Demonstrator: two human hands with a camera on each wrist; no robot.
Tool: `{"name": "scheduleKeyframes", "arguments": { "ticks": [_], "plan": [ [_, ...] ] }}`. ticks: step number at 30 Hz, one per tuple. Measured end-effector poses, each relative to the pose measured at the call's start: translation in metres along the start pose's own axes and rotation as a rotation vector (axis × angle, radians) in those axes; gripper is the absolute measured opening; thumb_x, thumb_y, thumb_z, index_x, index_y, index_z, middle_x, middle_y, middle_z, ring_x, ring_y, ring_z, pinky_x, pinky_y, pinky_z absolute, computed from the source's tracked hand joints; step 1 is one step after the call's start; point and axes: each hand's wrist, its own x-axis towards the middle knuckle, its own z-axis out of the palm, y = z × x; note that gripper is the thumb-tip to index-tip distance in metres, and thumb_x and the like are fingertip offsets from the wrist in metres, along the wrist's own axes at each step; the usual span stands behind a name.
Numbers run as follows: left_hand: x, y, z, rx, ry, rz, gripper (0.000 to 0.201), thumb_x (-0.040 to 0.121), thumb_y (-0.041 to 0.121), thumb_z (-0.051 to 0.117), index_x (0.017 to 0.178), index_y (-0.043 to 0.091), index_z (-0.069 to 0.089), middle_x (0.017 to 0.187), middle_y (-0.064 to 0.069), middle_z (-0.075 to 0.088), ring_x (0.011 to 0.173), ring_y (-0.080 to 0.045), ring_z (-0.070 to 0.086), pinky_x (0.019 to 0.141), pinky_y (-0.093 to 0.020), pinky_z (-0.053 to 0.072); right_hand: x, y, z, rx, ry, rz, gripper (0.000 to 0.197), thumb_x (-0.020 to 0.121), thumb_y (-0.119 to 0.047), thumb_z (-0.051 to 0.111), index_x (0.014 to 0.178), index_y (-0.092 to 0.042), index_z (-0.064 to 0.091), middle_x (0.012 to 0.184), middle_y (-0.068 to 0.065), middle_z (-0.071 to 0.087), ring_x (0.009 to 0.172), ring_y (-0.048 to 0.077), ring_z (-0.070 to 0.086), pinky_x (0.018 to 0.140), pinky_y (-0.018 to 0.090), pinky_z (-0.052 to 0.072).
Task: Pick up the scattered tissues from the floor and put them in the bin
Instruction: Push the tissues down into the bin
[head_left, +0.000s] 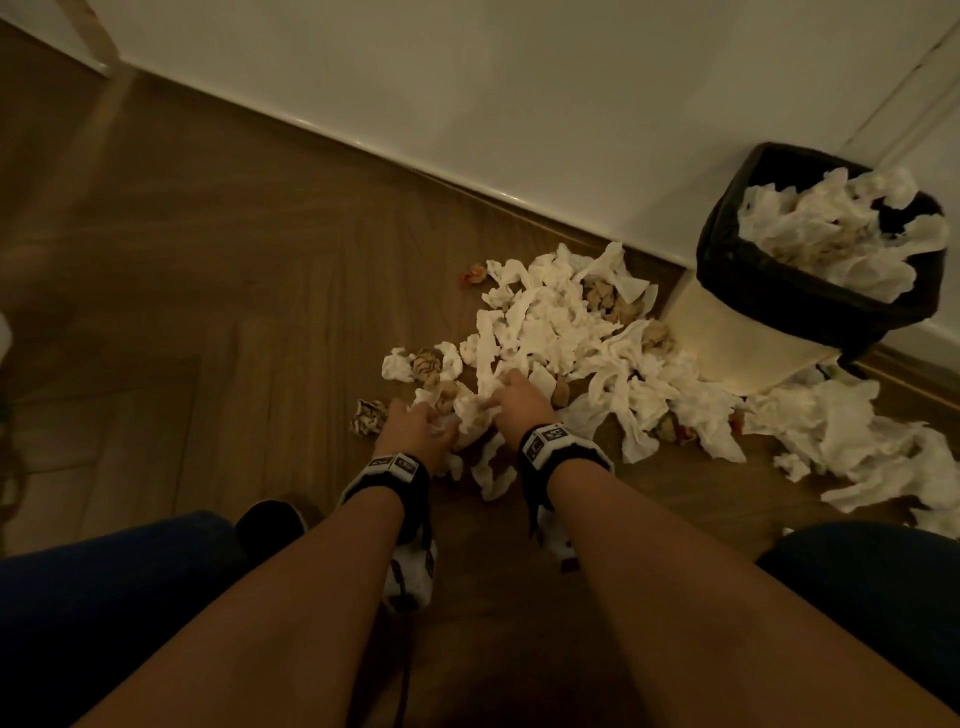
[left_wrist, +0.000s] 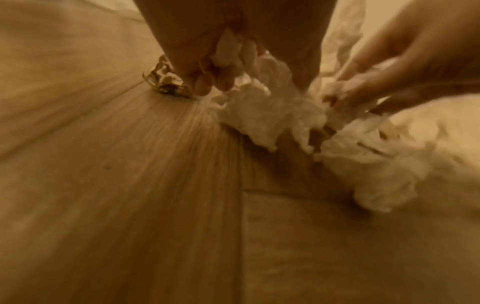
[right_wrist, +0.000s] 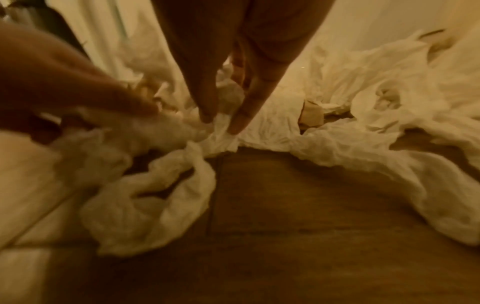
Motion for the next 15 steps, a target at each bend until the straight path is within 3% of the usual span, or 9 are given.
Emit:
{"name": "scheduleKeyframes", "arguments": {
  "ticks": [2,4,7,9,11,13,15],
  "plan": [
    [0.001,0.002,-0.002,-0.01,0.019,0.022,0.013,0.091,0.024,0.05,0.084,0.013,0.05,0.106,-0.014,0.049,0.097,-0.028,0.048,0.076,-0.028,0.032,0.001,0.003,-0.008,0.149,0.082,0.043,0.029,0.093,-0.005,0.044,0.114,-0.006,0.065,0.134,0.009,0.045,0.116,0.027,0.05,0.096,0.03,0.037],
    [0.001,0.005,-0.003,-0.071,0.045,-0.01,0.005,0.09,0.007,0.046,0.09,0.012,0.047,0.115,-0.016,0.047,0.101,-0.028,0.047,0.079,-0.03,0.034,0.0,0.009,-0.014,0.316,0.157,0.135,0.03,0.091,-0.002,0.044,0.105,-0.011,0.069,0.125,0.006,0.056,0.115,0.025,0.052,0.096,0.029,0.038],
    [-0.001,0.01,-0.004,-0.188,0.057,-0.064,0.042,0.09,0.003,0.046,0.13,0.012,0.039,0.139,-0.016,0.03,0.121,-0.034,0.041,0.099,-0.039,0.037,-0.003,0.019,-0.017,0.656,0.291,0.266,0.033,0.09,0.003,0.039,0.099,-0.016,0.065,0.122,0.008,0.059,0.114,0.027,0.053,0.089,0.029,0.044],
    [-0.001,0.016,-0.007,-0.262,0.049,-0.063,0.055,0.092,0.001,0.042,0.142,0.019,0.029,0.143,-0.016,0.031,0.127,-0.034,0.039,0.105,-0.04,0.034,-0.006,0.026,-0.019,0.879,0.336,0.317,0.038,0.089,0.006,0.036,0.103,-0.02,0.059,0.124,0.01,0.054,0.112,0.03,0.052,0.086,0.031,0.046],
    [0.0,0.02,-0.008,-0.327,0.06,-0.065,0.055,0.091,-0.003,0.036,0.141,0.022,0.034,0.133,-0.016,0.047,0.119,-0.033,0.049,0.097,-0.037,0.042,-0.006,0.031,-0.023,1.129,0.29,0.374,0.04,0.092,0.004,0.035,0.113,-0.02,0.059,0.127,0.011,0.051,0.106,0.03,0.053,0.083,0.038,0.052],
    [0.001,0.023,-0.009,-0.402,0.089,-0.077,0.045,0.094,0.001,0.034,0.131,0.022,0.048,0.122,-0.014,0.056,0.106,-0.03,0.056,0.087,-0.033,0.048,-0.009,0.032,-0.029,1.405,0.225,0.44,0.035,0.097,0.0,0.033,0.122,-0.009,0.056,0.122,0.01,0.05,0.092,0.026,0.054,0.069,0.035,0.051],
    [0.004,0.026,-0.01,-0.54,0.086,-0.119,0.038,0.096,0.006,0.033,0.123,0.019,0.056,0.111,-0.012,0.06,0.096,-0.027,0.058,0.089,-0.039,0.051,-0.014,0.031,-0.037,1.576,0.201,0.506,0.036,0.097,0.003,0.029,0.127,0.004,0.048,0.114,0.01,0.045,0.075,0.018,0.05,0.064,0.03,0.048]
  ]
}}
